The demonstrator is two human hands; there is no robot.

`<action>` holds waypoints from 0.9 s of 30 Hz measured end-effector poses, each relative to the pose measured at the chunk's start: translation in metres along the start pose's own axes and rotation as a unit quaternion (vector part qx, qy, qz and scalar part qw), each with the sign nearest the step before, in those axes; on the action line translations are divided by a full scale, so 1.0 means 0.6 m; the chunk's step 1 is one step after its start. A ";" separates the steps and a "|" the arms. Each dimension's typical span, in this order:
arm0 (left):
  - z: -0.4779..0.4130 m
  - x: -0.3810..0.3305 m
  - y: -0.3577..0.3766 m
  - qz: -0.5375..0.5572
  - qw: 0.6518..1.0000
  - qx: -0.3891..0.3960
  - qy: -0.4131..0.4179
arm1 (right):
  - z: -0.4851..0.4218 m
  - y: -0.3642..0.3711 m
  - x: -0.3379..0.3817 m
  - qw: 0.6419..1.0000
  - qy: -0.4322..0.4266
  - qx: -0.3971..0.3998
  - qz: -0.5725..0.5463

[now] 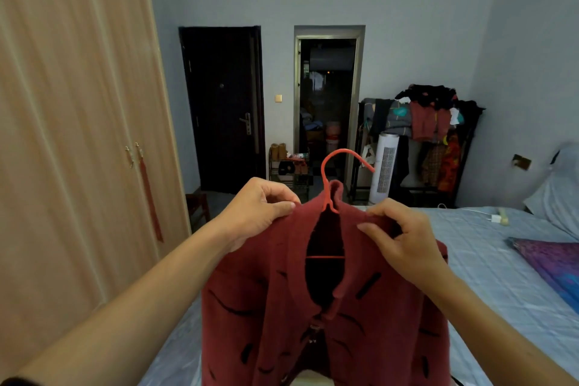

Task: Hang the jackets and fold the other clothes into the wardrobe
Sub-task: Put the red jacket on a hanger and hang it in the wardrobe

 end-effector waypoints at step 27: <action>0.015 0.033 0.051 -0.043 0.997 -0.035 0.055 | 0.023 0.095 0.044 0.995 0.073 0.061 0.044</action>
Point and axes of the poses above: each hand's wrist, its own z-axis away from the middle knuckle, its own y-axis out of the palm, x = y × z, the point moved 7 cm from there along -z, towards the middle knuckle, and after that the axes turned 14 degrees about z, right-handed, at the moved point
